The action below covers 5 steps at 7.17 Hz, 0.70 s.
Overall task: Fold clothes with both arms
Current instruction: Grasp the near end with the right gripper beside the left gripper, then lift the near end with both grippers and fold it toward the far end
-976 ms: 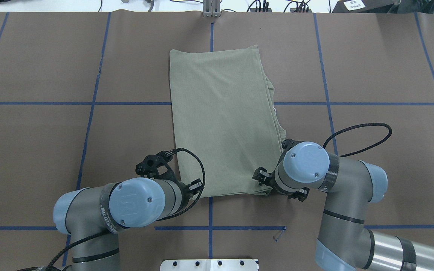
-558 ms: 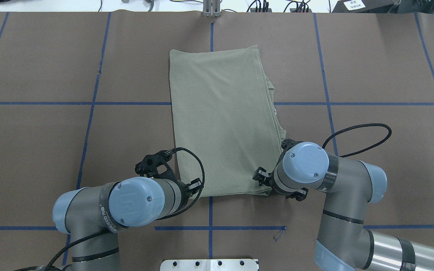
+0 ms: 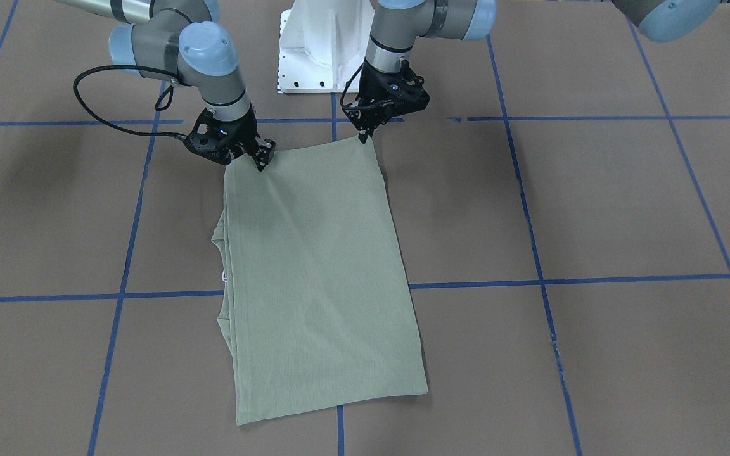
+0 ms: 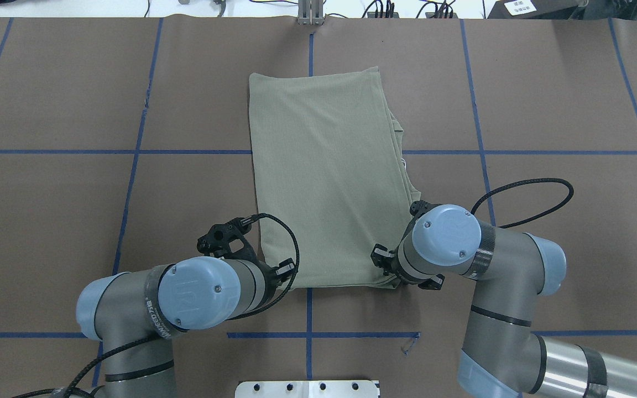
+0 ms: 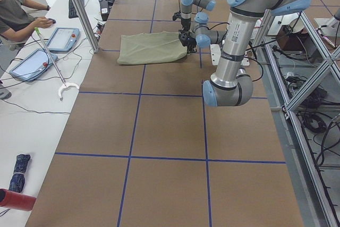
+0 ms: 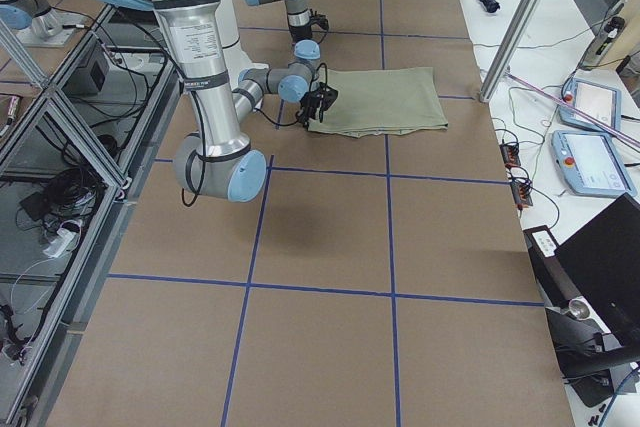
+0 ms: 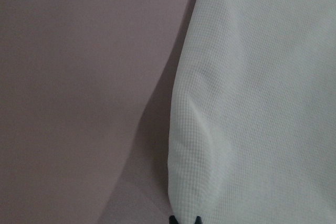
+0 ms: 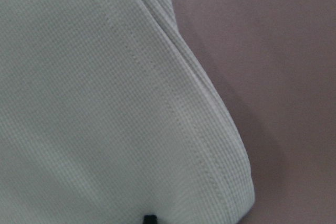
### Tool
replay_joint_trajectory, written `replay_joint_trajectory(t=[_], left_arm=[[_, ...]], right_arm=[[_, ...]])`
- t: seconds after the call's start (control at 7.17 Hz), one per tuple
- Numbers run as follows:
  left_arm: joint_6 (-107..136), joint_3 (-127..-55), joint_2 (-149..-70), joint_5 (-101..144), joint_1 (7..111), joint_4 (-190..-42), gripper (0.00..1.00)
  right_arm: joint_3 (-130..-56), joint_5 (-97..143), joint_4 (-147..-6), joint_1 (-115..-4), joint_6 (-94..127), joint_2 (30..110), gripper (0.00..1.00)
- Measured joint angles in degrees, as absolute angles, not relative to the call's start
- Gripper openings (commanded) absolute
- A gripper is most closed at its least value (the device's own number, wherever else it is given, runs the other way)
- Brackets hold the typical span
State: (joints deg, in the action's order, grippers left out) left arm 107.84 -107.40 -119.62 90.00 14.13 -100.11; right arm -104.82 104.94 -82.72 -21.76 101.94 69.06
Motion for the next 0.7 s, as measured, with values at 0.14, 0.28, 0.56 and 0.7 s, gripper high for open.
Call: replay_joint_trajectory(t=[0.14, 0.28, 0.56, 0.7], left_arm=[[107.8, -107.4, -119.6, 90.0, 14.2, -100.1, 0.0], [107.6, -107.4, -119.6, 90.0, 14.3, -100.1, 0.0], [106.3, -107.8, -119.6, 90.1, 14.7, -100.1, 0.0], [105.8, -108.3, -119.3, 90.2, 14.7, -100.1, 0.0]], right_arm=[[-104.8, 105.0, -82.7, -22.1, 101.9, 68.7, 0.0], [-104.8, 105.0, -82.7, -22.4, 101.9, 68.2, 0.0], [-105.4, 105.1, -82.7, -23.0, 102.0, 67.3, 0.0], [-106.4, 105.3, -82.7, -23.2, 102.1, 67.2, 0.0]])
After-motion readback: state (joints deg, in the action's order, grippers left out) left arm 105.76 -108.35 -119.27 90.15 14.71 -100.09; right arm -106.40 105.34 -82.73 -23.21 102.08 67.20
